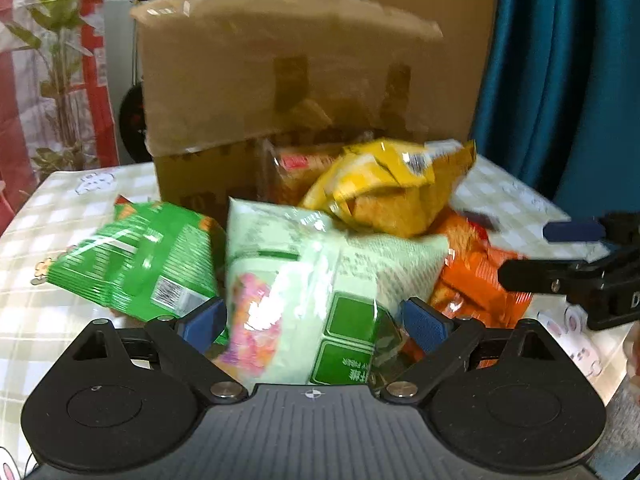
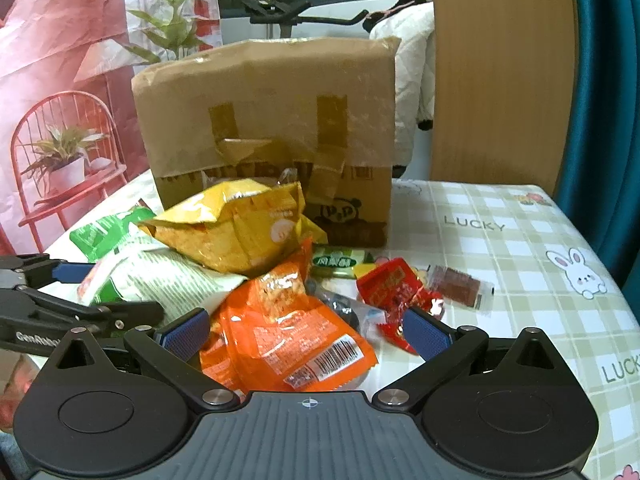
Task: Organize snacks
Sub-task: 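Grasp the white-green snack bag with the left tool while the right tool grasps the orange bag, then lift both bags and carry them over the open paper-lined box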
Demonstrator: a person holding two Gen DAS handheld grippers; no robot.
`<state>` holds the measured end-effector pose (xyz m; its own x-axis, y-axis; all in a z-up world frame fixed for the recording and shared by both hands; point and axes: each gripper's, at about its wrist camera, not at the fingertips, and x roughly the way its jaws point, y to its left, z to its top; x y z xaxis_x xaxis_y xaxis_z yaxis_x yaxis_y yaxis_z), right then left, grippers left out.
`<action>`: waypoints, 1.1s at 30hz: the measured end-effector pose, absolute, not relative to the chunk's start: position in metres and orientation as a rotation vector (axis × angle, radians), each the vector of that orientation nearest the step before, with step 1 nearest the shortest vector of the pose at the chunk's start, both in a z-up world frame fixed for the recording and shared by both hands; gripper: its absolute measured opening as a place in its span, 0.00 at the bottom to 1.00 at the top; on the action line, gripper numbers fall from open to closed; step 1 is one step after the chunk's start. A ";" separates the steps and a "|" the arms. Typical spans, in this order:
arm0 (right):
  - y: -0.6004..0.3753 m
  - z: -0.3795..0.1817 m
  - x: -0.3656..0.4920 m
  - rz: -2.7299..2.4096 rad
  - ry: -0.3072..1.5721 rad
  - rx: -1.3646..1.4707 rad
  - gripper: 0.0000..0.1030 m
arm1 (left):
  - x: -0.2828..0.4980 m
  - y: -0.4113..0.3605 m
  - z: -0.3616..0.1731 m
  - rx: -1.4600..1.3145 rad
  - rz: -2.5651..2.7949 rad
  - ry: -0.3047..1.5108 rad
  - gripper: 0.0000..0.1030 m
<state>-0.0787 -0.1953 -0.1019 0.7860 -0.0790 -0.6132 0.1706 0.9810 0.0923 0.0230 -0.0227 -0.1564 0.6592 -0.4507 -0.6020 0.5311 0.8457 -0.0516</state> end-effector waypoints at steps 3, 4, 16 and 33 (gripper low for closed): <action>-0.198 -0.108 -0.074 -0.106 0.649 0.130 0.99 | 0.012 -0.028 -0.158 0.175 -0.540 0.642 0.92; -0.198 -0.109 -0.071 -0.086 0.646 0.115 0.99 | 0.009 -0.028 -0.158 0.179 -0.527 0.640 0.88; -0.191 -0.133 -0.021 0.099 0.753 0.023 0.94 | -0.012 -0.014 -0.147 0.079 -0.453 0.644 0.75; -0.190 -0.121 -0.055 0.041 0.708 0.076 0.66 | -0.016 -0.003 -0.140 0.056 -0.446 0.600 0.74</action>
<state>-0.0552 -0.1897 -0.1209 0.7589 0.0639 -0.6480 -0.0121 0.9964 0.0842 -0.0159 -0.0035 -0.1402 0.7338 -0.3891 -0.5569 0.4212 0.9037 -0.0765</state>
